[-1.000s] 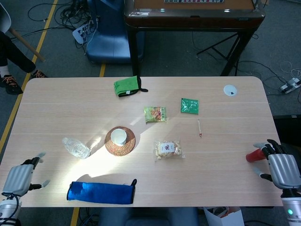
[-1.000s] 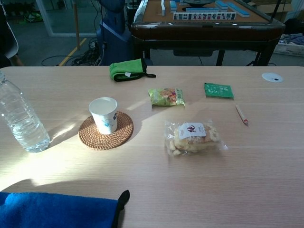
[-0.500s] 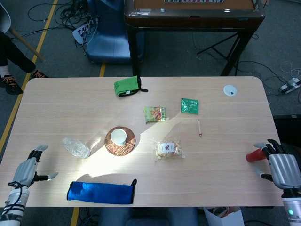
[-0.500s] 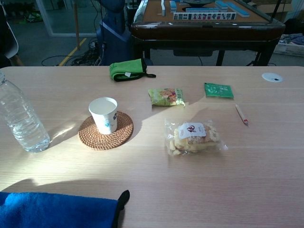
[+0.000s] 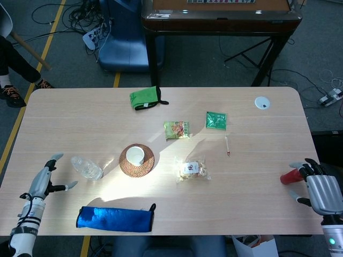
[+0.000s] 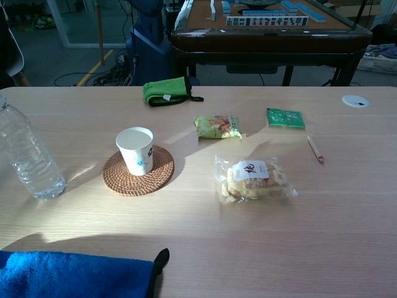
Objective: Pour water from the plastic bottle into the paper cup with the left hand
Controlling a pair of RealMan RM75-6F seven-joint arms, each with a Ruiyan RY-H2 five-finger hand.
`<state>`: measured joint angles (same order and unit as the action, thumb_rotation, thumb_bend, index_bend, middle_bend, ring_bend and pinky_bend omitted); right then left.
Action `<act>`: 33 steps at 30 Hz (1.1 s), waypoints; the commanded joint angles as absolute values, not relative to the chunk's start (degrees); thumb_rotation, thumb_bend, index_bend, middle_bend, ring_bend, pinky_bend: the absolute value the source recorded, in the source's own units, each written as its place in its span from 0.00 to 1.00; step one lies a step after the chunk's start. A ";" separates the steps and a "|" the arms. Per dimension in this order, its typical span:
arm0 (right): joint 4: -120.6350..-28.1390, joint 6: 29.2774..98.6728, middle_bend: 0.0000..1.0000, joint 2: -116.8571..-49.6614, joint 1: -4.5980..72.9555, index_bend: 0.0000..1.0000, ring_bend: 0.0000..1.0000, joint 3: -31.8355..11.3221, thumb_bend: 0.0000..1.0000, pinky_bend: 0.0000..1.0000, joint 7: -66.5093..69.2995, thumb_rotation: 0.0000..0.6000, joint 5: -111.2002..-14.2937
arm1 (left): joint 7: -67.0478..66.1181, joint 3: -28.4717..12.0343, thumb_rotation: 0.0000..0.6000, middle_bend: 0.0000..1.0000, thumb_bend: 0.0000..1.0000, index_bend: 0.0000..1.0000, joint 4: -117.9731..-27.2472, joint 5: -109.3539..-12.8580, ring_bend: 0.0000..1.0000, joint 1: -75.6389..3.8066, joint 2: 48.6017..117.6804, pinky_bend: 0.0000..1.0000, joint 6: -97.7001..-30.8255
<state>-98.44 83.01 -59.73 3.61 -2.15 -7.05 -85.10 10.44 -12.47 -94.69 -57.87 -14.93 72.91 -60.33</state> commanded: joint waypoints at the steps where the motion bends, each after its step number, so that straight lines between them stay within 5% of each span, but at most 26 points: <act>1: -98.45 82.98 0.31 -59.68 3.60 0.30 0.16 -2.15 0.05 0.28 -6.97 1.00 -85.08 | 10.57 -12.64 1.00 0.00 0.00 0.00 -94.69 -57.69 0.00 -15.33 73.44 0.14 -60.11; 33: -98.70 83.58 0.31 -58.71 3.29 0.30 0.16 -2.09 0.05 0.28 -5.34 1.00 -85.87 | 15.22 -13.97 1.00 0.00 0.00 0.00 -93.12 -57.36 0.00 -19.00 79.28 0.14 -57.56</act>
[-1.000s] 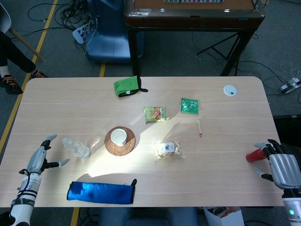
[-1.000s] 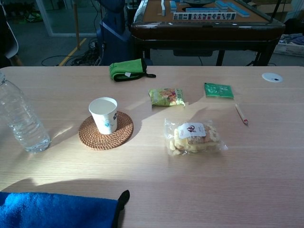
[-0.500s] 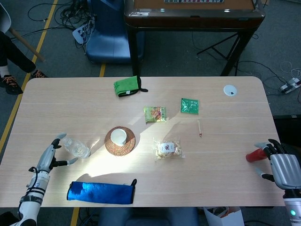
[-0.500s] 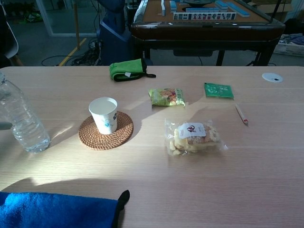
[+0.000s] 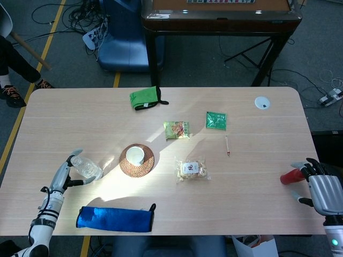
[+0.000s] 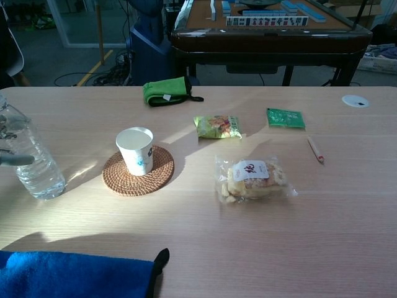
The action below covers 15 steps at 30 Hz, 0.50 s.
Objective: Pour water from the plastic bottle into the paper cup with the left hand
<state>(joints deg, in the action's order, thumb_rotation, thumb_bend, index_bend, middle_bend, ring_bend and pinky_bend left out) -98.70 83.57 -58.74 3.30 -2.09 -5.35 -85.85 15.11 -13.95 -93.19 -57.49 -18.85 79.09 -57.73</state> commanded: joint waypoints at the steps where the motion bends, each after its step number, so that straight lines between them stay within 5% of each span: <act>1: -98.72 83.59 0.31 -58.69 3.29 0.30 0.16 -2.09 0.05 0.28 -5.34 1.00 -85.88 | 15.29 -14.00 1.00 0.00 0.00 0.00 -93.09 -57.24 0.00 -19.08 79.40 0.14 -57.46; 15: -98.79 83.86 0.31 -58.54 3.16 0.30 0.16 -2.09 0.05 0.28 -5.04 1.00 -86.09 | 14.31 -14.33 1.00 0.00 0.00 0.00 -91.54 -55.98 0.00 -20.25 82.72 0.14 -58.14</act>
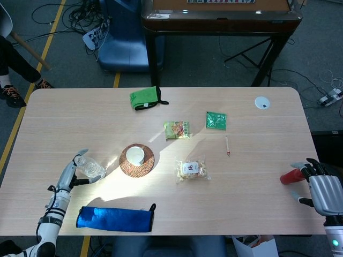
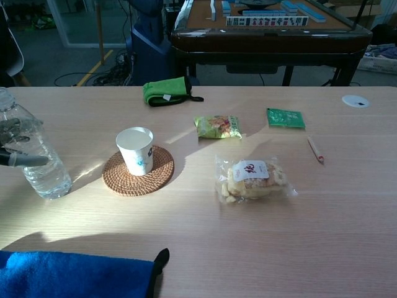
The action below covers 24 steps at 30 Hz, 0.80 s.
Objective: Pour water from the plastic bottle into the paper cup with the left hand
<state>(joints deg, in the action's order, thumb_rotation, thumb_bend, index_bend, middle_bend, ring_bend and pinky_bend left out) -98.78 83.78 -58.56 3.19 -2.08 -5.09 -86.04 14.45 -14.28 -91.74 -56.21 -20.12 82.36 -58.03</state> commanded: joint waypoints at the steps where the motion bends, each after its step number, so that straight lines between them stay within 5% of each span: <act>1: -98.78 83.92 0.31 -58.53 3.14 0.30 0.16 -2.10 0.05 0.28 -4.99 1.00 -86.13 | 14.28 -14.35 1.00 0.00 0.00 0.00 -91.43 -55.88 0.00 -20.29 82.85 0.14 -58.15; 15: -98.74 84.09 0.31 -58.48 3.07 0.30 0.16 -2.13 0.05 0.28 -4.77 1.00 -86.26 | 15.15 -14.88 1.00 0.00 0.00 0.00 -90.21 -54.25 0.03 -20.38 84.42 0.16 -57.87; 24: -98.75 84.07 0.32 -58.43 3.06 0.30 0.16 -2.18 0.05 0.28 -4.62 1.00 -86.21 | 16.03 -15.26 1.00 0.07 0.00 0.13 -89.51 -53.67 0.09 -20.36 85.12 0.19 -57.42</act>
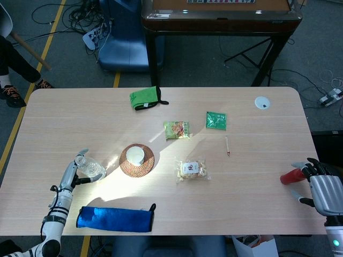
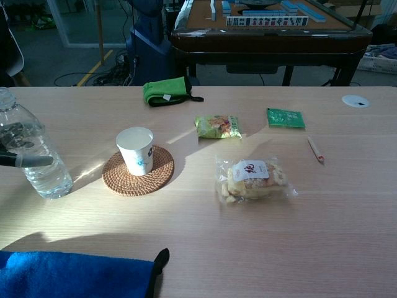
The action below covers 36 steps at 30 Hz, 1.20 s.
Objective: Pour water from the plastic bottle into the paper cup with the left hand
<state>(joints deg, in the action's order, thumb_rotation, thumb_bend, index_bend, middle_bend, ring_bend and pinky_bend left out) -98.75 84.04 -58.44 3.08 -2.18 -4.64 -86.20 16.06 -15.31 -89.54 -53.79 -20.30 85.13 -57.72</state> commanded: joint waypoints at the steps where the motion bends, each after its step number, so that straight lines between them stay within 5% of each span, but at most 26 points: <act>1: -98.76 84.08 0.32 -58.41 3.05 0.30 0.16 -2.18 0.05 0.28 -4.59 1.00 -86.21 | 15.98 -15.21 1.00 0.09 0.00 0.16 -89.51 -53.57 0.09 -20.42 85.06 0.19 -57.16; 21: -98.80 84.27 0.32 -58.22 2.95 0.30 0.17 -2.23 0.05 0.28 -4.17 1.00 -86.31 | 17.02 -15.45 1.00 0.21 0.00 0.27 -87.84 -53.15 0.16 -20.67 86.57 0.20 -56.06; 36: -98.84 84.26 0.33 -58.23 2.94 0.30 0.18 -2.23 0.05 0.28 -4.15 1.00 -86.36 | 16.90 -15.72 1.00 0.45 0.00 0.47 -86.06 -55.41 0.37 -19.63 89.13 0.38 -60.36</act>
